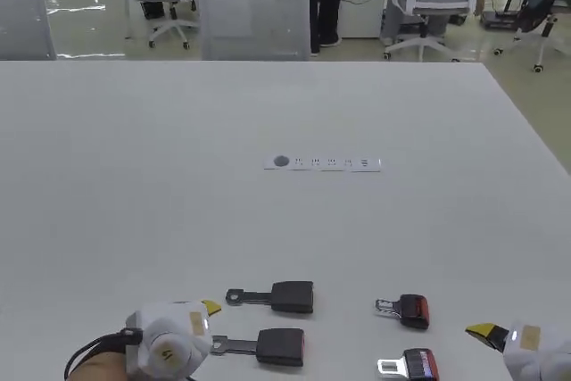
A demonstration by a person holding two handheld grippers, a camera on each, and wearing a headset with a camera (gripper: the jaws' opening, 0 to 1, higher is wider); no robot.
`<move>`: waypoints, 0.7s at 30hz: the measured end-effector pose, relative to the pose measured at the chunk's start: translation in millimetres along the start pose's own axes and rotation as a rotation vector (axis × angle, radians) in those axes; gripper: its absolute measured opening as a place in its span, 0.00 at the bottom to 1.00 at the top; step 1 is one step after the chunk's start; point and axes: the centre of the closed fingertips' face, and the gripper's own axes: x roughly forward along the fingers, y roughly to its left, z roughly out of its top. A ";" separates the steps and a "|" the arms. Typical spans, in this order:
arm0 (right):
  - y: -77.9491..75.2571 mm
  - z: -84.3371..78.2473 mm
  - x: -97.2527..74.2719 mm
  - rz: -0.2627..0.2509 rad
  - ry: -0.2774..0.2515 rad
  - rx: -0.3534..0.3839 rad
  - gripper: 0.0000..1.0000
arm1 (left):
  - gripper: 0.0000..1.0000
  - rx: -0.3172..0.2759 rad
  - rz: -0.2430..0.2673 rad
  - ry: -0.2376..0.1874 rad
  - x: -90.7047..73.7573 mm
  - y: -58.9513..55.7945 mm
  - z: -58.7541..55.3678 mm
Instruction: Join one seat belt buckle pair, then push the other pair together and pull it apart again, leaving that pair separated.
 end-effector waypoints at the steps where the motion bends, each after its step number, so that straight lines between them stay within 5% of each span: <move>1: -0.2 0.3 1.1 0.003 0.000 -0.004 0.74 | 0.82 0.012 -0.002 0.010 0.9 0.3 -0.9; 10: 8.8 8.2 14.6 0.068 -0.020 -0.102 0.61 | 0.78 0.051 -0.042 0.045 16.1 1.6 -0.7; 17: 8.4 2.7 23.3 0.094 0.037 -0.195 0.55 | 0.73 0.024 -0.079 0.018 26.9 3.3 8.2; 21: 3.7 -2.0 30.2 0.103 0.069 -0.238 0.52 | 0.70 0.072 -0.097 0.054 35.2 5.7 7.5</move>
